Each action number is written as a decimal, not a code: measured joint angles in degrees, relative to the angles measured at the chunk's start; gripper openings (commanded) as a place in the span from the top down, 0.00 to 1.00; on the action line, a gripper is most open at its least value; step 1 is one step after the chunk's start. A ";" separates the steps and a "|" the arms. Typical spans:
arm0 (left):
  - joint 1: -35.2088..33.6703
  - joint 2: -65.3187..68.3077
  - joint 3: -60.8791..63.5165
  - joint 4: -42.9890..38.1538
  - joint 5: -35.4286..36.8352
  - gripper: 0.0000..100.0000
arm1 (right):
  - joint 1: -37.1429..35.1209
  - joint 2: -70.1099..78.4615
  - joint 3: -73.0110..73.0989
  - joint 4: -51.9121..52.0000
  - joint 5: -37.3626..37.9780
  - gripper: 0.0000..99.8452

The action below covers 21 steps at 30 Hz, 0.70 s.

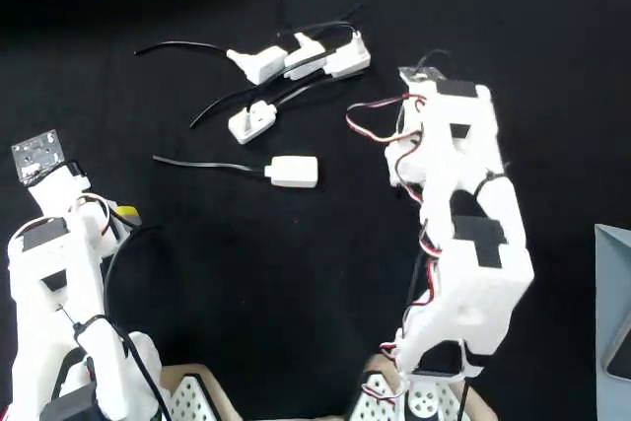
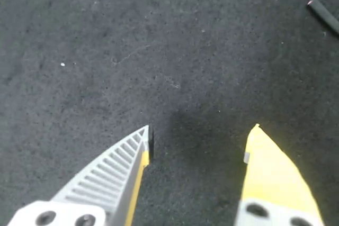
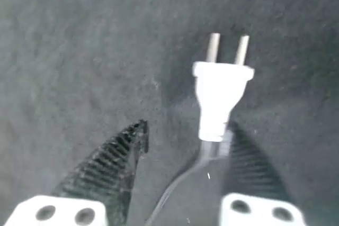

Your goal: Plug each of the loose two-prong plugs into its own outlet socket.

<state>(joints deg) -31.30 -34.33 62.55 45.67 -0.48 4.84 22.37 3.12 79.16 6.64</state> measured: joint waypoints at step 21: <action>0.00 0.00 0.00 0.00 0.00 0.71 | -9.49 -2.90 -4.22 -0.35 -36.13 0.99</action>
<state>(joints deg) -31.30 -34.33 62.55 45.67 -0.48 -4.66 19.47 -1.10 78.81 -29.49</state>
